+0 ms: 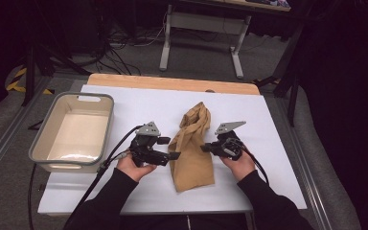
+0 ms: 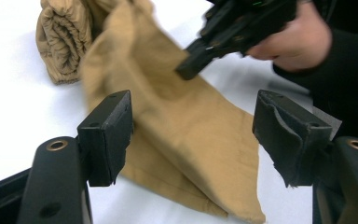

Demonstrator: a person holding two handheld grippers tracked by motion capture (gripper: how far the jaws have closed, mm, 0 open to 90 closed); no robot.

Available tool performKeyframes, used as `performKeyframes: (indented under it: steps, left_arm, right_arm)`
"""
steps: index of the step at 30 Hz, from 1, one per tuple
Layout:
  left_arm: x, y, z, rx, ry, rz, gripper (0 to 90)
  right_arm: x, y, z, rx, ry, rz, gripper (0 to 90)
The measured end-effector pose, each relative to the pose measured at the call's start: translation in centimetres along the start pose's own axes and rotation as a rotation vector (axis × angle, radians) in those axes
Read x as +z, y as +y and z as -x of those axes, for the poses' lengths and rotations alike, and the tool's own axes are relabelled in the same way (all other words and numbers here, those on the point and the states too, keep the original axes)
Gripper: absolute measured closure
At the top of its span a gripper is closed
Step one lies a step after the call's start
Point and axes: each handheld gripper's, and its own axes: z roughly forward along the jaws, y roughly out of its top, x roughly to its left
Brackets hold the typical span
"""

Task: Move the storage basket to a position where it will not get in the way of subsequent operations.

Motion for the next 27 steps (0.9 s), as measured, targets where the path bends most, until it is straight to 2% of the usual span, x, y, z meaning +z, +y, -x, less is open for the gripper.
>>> performKeyframes:
  steps: [6, 9, 13, 15, 18, 20, 23, 27]
  left_arm:
    - [0.2, 0.2, 0.3, 0.006, -0.008, -0.001, 30.4]
    - [0.5, 0.3, 0.4, 0.017, -0.015, -0.005, 30.6]
    - [0.8, 0.4, 0.4, 0.017, -0.021, -0.008, 30.7]
    - [0.9, 0.5, 0.4, 0.016, -0.024, -0.009, 30.7]
    - [1.0, 0.6, 0.3, 0.021, -0.026, -0.009, 30.7]
    - [0.9, 0.6, 0.3, 0.023, -0.026, -0.004, 30.7]
    - [0.8, 0.6, 0.3, 0.018, -0.021, -0.005, 30.6]
    - [0.8, 0.6, 0.3, 0.018, -0.019, -0.004, 30.5]
  right_arm:
    - [-2.4, -1.0, -2.5, -0.019, 0.018, 0.016, 88.1]
    - [-3.0, -1.9, -3.4, -0.007, 0.050, 0.016, 88.0]
    - [-3.4, -2.9, -4.5, -0.007, 0.086, -0.014, 87.6]
    - [-3.4, -3.2, -4.9, -0.016, 0.079, -0.035, 85.6]
    - [-3.9, -3.2, -4.7, -0.020, 0.060, -0.032, 74.7]
    - [-4.5, -3.1, -4.3, -0.008, 0.068, -0.018, 63.3]
    - [-5.9, -2.7, -3.6, -0.009, 0.049, 0.025, 58.2]
    - [-7.1, -1.5, -2.3, -0.011, -0.014, 0.080, 54.8]
